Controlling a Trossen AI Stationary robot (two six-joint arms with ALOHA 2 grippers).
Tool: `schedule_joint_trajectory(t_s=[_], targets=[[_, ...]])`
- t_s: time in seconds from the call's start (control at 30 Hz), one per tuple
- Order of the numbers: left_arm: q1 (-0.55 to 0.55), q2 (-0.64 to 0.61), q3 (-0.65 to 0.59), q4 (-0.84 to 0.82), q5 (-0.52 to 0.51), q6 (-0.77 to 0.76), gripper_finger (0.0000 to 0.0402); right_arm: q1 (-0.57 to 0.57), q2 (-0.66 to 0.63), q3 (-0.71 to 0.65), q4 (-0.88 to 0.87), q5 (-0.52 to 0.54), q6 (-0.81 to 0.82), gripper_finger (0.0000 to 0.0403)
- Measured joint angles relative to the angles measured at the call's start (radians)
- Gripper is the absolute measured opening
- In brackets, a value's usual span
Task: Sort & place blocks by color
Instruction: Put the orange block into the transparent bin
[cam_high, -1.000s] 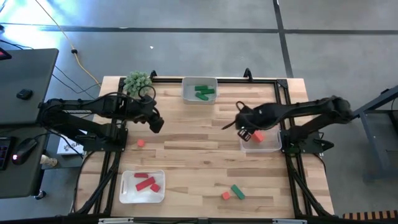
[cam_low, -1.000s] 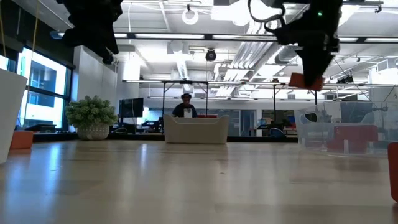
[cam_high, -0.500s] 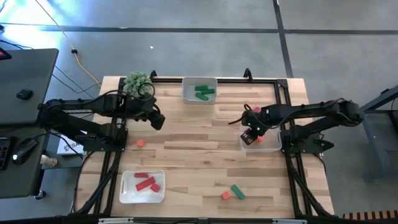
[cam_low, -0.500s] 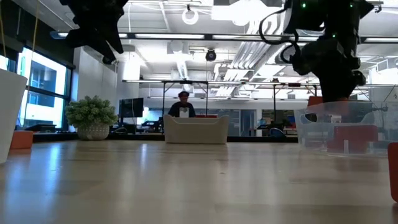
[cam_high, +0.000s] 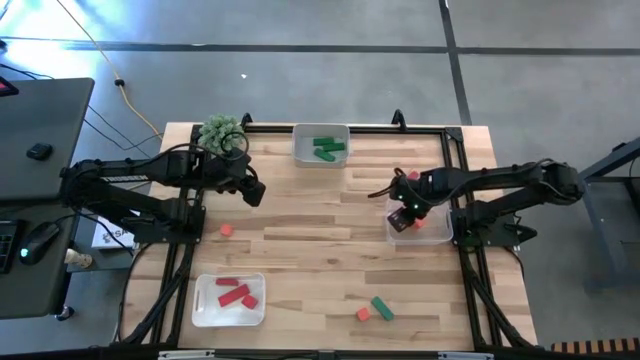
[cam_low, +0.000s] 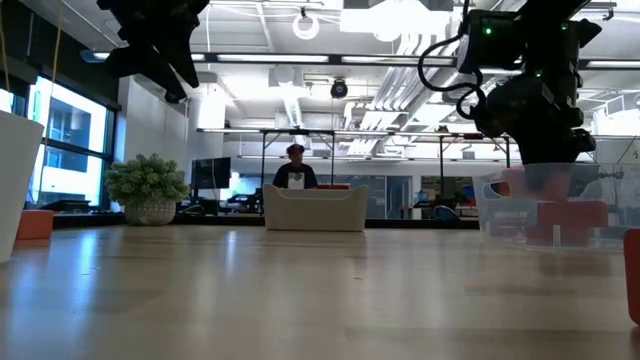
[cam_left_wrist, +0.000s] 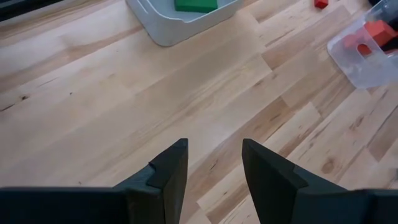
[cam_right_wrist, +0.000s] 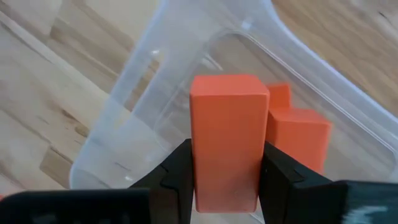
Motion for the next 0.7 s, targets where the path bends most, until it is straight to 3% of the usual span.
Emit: schedule_joint_trajectory(t_s=[0.27, 0.7], targets=[[0.0, 0.0, 0.0, 0.0, 0.0, -0.005, 0.0142, -0.03, 0.0, 0.0, -0.099, 0.019, -0.036, 0.0112], [0.0, 0.0, 0.0, 0.0, 0.0, -0.002, 0.0142, -0.033, 0.001, 0.0, -0.102, 0.015, -0.152, 0.0122]])
